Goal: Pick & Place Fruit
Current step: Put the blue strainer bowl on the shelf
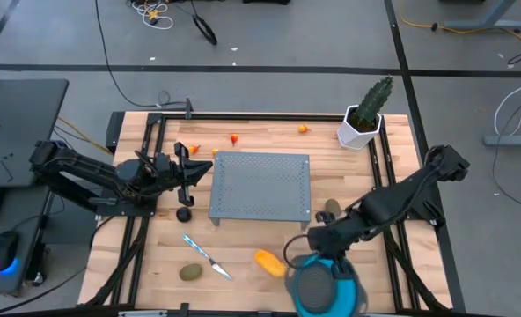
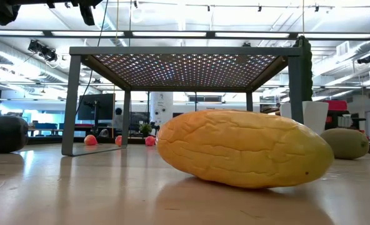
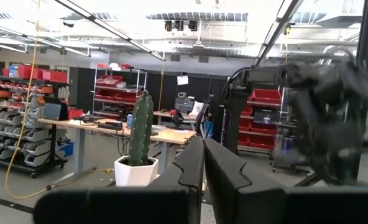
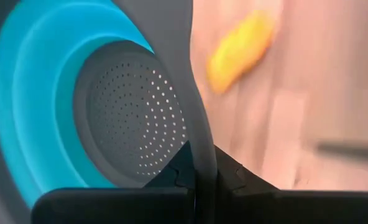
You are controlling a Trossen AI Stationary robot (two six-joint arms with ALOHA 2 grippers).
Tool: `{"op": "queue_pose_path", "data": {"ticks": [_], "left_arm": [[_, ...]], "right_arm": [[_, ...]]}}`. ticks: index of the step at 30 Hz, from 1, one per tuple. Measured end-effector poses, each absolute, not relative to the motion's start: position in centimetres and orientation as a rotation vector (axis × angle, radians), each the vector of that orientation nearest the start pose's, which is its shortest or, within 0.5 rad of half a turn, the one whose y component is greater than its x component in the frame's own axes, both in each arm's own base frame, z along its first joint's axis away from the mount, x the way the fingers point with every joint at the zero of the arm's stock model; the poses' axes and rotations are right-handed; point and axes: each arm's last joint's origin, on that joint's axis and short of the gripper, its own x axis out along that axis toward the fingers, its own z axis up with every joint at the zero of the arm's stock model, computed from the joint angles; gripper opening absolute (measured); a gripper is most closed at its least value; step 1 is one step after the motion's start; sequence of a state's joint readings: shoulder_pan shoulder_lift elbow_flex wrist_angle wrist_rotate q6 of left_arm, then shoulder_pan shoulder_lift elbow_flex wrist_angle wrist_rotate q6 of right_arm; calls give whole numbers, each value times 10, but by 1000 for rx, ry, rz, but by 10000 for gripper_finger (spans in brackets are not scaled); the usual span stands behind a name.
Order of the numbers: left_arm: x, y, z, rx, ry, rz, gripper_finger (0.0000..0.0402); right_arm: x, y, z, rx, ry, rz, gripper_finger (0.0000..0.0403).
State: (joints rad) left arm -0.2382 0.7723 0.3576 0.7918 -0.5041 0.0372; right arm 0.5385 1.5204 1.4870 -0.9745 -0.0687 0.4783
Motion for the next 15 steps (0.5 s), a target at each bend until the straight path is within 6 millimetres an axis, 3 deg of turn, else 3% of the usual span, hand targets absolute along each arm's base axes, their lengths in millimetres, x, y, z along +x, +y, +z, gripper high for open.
{"op": "queue_pose_path", "data": {"ticks": [4, 7, 15], "left_arm": [[164, -25, 278, -101, -347, 269, 23], [164, -25, 278, -100, -347, 270, 22], [164, -25, 278, -99, -347, 270, 23]], "right_arm": [[272, 136, 375, 155, 928, 149, 15], [281, 111, 391, 187, 872, 77, 15], [301, 25, 396, 405, 869, -20, 15]]}}
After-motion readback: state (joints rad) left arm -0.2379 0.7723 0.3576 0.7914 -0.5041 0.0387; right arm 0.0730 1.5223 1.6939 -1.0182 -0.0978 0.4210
